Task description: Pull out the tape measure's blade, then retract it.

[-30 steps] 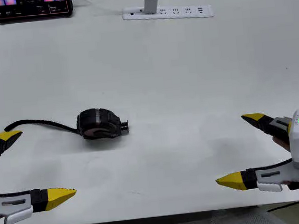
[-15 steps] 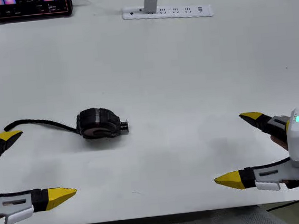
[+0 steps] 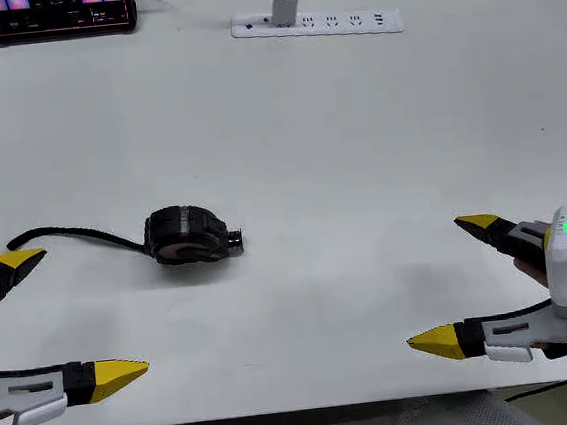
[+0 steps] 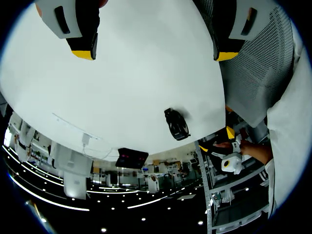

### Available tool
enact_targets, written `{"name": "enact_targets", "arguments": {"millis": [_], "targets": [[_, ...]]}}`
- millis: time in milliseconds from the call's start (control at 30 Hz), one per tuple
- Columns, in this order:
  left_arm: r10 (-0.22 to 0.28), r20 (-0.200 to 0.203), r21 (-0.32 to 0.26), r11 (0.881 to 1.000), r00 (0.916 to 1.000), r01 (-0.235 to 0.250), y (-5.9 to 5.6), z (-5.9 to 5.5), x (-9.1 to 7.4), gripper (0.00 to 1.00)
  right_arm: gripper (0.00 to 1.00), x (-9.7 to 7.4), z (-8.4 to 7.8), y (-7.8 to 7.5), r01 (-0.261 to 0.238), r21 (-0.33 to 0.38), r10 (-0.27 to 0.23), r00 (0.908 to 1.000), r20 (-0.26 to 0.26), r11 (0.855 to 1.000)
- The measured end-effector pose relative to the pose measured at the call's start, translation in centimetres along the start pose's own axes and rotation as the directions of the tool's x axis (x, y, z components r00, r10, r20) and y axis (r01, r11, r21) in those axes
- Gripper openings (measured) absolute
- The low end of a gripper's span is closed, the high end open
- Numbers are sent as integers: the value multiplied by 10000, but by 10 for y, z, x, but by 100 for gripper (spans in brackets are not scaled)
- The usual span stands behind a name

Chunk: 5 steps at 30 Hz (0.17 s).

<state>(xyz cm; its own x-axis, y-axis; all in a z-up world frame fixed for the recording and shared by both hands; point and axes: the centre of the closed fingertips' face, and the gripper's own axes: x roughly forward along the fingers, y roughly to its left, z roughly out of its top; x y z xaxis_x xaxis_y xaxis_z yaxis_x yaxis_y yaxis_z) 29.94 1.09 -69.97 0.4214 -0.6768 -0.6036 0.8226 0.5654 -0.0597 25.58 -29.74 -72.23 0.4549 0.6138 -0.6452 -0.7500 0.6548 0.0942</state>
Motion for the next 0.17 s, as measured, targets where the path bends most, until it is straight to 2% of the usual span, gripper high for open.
{"name": "enact_targets", "arguments": {"millis": [167], "targets": [[-29, 28, -131, 9999, 10000, 29, 1, 0, -1, 99, 98, 0, -1, 0, -28, 16, 28, 10000, -3, 10000]]}}
